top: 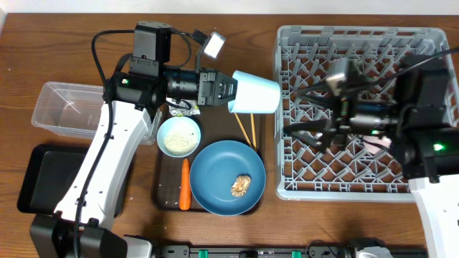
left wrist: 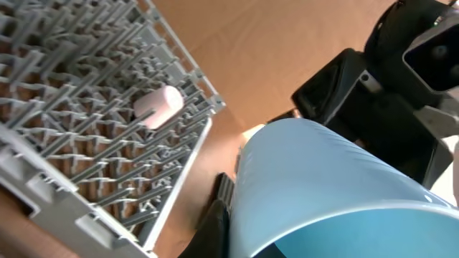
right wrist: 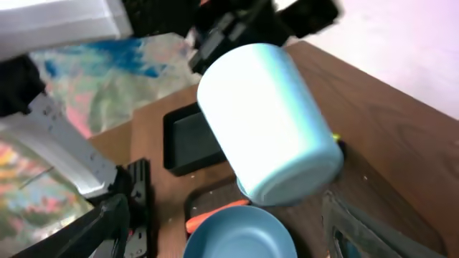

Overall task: Sort waste into correct bins and load items into the dishwasher rack
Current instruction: 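Lift light-blue cup and hand it to the right gripper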

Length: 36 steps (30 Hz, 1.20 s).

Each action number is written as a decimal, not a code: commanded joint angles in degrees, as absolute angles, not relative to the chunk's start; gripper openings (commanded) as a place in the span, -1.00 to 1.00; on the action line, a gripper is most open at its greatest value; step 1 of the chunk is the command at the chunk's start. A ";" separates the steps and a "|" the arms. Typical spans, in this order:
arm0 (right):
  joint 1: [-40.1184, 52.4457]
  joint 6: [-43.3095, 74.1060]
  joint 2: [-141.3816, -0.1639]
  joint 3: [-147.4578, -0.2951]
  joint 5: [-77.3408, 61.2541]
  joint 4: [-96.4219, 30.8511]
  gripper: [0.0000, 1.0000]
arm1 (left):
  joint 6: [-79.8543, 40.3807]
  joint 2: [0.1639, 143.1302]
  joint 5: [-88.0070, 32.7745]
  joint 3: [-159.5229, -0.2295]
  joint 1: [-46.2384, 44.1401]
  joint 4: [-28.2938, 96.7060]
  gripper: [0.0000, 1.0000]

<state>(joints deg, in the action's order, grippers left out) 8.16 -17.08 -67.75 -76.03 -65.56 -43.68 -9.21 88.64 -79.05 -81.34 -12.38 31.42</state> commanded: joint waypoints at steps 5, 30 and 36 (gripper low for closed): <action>15.57 -17.12 -68.42 -76.79 -56.69 -38.54 0.58 | -10.83 84.66 -83.57 -81.56 -12.36 31.24 -0.88; 17.34 -15.46 -71.00 -76.79 -64.60 -25.98 0.59 | -11.75 80.88 -83.59 -81.56 -12.36 31.27 -0.88; 17.34 -15.49 -71.00 -76.79 -69.04 -25.67 0.53 | -11.75 80.86 -83.57 -81.56 -12.36 31.24 -0.88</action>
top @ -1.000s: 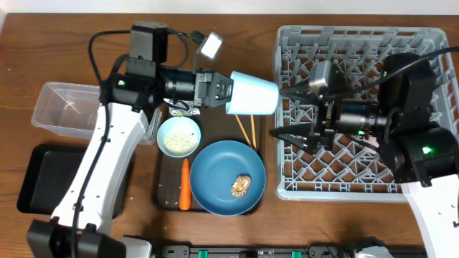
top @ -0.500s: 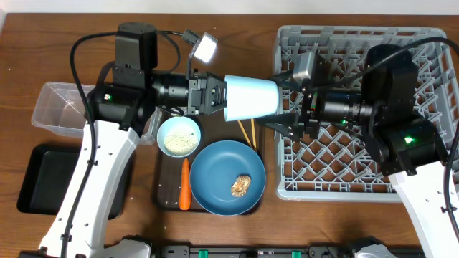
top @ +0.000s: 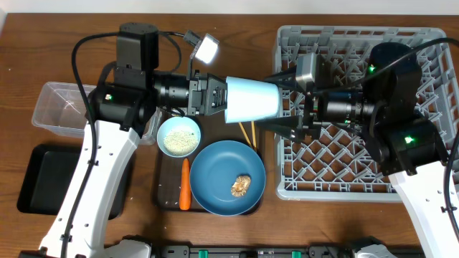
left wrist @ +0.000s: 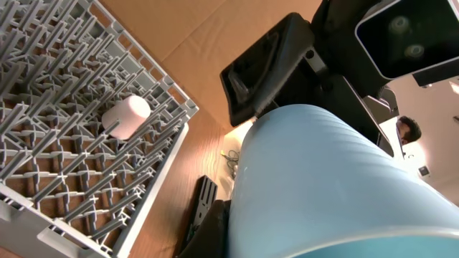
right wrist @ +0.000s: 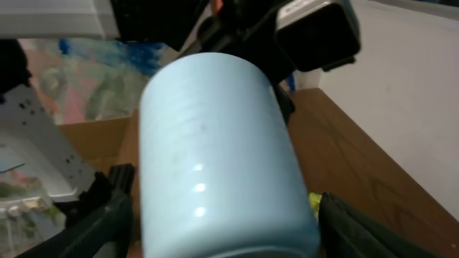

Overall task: Sort waste into correct bins and load items into the dishwasher rack
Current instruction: 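Lift light-blue cup and hand it to the right gripper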

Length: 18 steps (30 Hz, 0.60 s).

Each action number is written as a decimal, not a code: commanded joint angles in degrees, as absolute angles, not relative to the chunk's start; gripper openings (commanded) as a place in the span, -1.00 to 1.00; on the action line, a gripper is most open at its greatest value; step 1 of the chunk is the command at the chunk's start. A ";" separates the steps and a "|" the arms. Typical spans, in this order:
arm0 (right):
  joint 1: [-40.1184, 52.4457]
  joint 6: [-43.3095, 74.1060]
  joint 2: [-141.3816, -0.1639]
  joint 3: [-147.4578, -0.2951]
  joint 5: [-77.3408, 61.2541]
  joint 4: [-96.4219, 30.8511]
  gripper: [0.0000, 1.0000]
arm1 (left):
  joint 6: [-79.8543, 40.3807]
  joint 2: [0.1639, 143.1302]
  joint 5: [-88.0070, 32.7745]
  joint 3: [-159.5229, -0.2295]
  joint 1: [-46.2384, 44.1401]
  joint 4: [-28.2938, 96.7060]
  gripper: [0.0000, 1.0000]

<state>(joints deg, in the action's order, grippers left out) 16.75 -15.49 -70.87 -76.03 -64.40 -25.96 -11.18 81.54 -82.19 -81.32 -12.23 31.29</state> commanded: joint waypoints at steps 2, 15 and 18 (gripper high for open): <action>17.34 -15.51 -71.00 -76.79 -70.65 -25.50 0.54 | -11.75 80.88 -83.57 -81.56 -12.36 31.24 -0.88; 18.24 -15.46 -71.26 -76.79 -70.96 -25.39 0.36 | -11.75 80.84 -83.55 -81.56 -12.36 31.22 -0.88; 19.03 -15.46 -71.26 -76.79 -70.94 -24.40 0.36 | -11.75 80.84 -83.35 -81.56 -12.36 31.22 -0.88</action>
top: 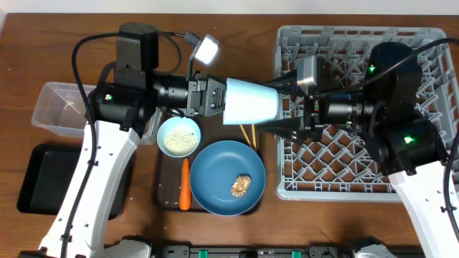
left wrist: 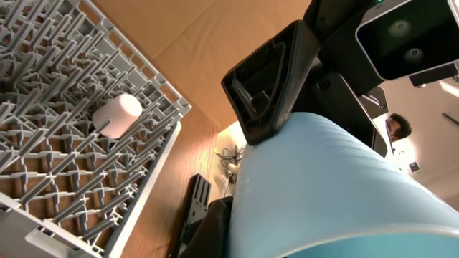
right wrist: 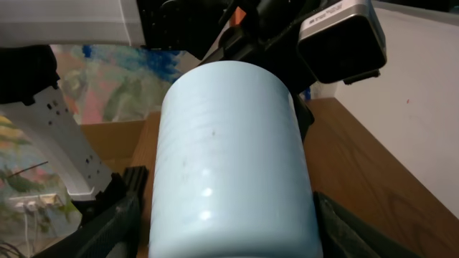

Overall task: Sort waste into correct bins and load items into the dishwasher rack
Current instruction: 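Lift light-blue cup and hand it to the right gripper, then place light-blue cup upside down in the rack beside pink cup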

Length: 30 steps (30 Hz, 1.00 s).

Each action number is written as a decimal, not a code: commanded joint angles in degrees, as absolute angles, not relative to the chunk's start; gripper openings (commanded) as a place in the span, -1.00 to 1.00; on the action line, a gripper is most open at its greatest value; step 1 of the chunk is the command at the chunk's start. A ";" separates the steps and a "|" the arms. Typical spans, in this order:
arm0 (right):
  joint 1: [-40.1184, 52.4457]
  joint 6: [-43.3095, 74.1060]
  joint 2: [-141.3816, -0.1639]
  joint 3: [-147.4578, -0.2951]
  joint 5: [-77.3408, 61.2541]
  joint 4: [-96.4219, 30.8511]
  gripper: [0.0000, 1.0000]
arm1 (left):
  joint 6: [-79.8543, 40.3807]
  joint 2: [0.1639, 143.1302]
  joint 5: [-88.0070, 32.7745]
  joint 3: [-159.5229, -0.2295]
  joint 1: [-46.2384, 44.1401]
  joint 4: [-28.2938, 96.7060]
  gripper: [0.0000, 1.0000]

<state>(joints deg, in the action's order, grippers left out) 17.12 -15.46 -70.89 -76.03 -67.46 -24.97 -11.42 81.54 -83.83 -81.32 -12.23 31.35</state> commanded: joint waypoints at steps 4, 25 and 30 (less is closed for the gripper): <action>19.27 -15.42 -71.26 -76.79 -70.67 -23.11 0.27 | -11.75 80.84 -83.11 -81.56 -12.36 31.20 -0.87; 13.65 -3.66 -62.94 -76.82 -37.26 -35.99 -0.02 | -11.73 80.77 -76.99 -81.56 -12.19 30.39 0.27; 5.56 -2.48 -58.57 -76.82 -30.63 -43.16 0.00 | -11.73 80.77 -72.51 -81.56 -12.19 30.44 0.33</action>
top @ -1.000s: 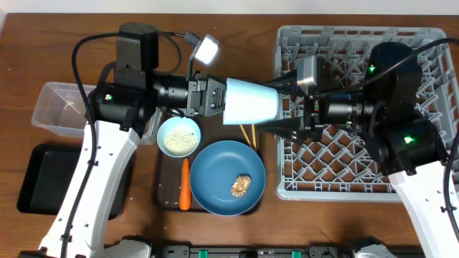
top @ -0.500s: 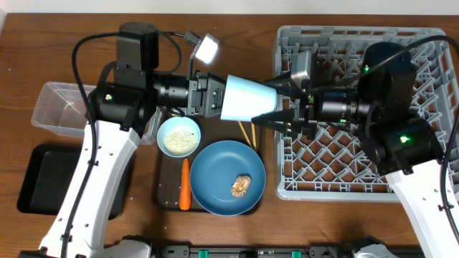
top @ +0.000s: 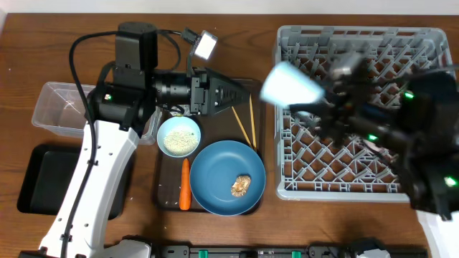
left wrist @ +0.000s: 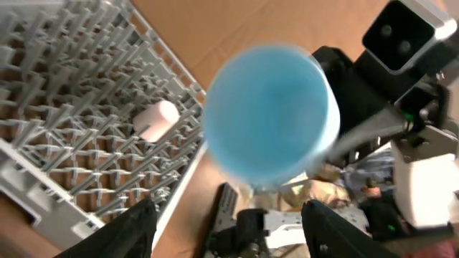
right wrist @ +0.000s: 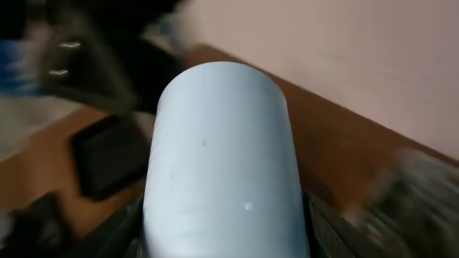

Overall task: Sort waste into correct bins and load items into the dishwasher rack
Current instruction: 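Place light-blue cup upside down in the rack beside pink cup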

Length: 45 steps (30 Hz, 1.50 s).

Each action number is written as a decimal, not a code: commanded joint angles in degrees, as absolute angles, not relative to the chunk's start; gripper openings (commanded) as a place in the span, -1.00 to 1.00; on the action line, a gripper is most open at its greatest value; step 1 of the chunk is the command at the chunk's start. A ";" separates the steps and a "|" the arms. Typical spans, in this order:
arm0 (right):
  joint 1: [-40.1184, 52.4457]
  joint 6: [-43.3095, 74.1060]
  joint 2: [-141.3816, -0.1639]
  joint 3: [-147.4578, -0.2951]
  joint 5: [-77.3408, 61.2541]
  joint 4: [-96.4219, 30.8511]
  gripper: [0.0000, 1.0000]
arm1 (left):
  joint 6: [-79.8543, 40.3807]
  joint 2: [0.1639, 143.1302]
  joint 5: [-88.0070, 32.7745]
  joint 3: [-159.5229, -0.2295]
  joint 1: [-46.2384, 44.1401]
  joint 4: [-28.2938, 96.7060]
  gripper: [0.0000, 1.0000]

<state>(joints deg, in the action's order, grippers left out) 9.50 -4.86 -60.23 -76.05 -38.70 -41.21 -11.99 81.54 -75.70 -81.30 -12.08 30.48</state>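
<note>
A light blue cup point(top: 289, 84) hangs in the air at the left edge of the grey dishwasher rack point(top: 358, 36), with my right gripper point(top: 319, 107) shut on it. It fills the right wrist view as the cup point(right wrist: 222, 158) between the dark fingers point(right wrist: 122, 229). My left gripper point(top: 240, 94) stands open and empty over the tray, left of the cup. The left wrist view looks into the cup's open mouth point(left wrist: 271, 115). A small pale cup point(left wrist: 158, 120) lies in the rack.
On the dark tray point(top: 166, 195) lie a blue plate point(top: 215, 165) with a food scrap point(top: 241, 184), a bowl of rice point(top: 178, 136), a carrot point(top: 185, 185) and chopsticks point(top: 245, 125). A clear container point(top: 61, 107) and a black bin point(top: 36, 179) sit at the left.
My left gripper has opened and let go of the blue cup. The right gripper now holds it and has carried it to the right, up to the rack's edge.
My left gripper held the blue cup sideways over the tray while the right gripper stood open over the rack. Then the right gripper's open fingers were around the cup's base. Now the cup is in the right gripper alone, at the rack.
</note>
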 commanded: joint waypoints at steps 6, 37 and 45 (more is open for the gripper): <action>-7.64 10.57 -57.93 -76.82 -15.88 -55.59 0.07 | -11.73 80.79 -70.72 -81.56 -12.19 31.07 0.36; -38.50 23.18 -87.66 -76.82 -10.70 -58.92 0.02 | -11.68 80.79 -69.71 -81.56 -12.19 32.56 0.35; -38.50 23.97 -92.49 -76.82 -10.98 -56.71 0.36 | -11.68 80.79 -69.52 -81.56 -12.19 32.58 0.36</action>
<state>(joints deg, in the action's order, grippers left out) -37.80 23.22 -91.50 -76.12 -10.15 -57.63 -12.01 81.54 -70.02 -81.30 -12.12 32.62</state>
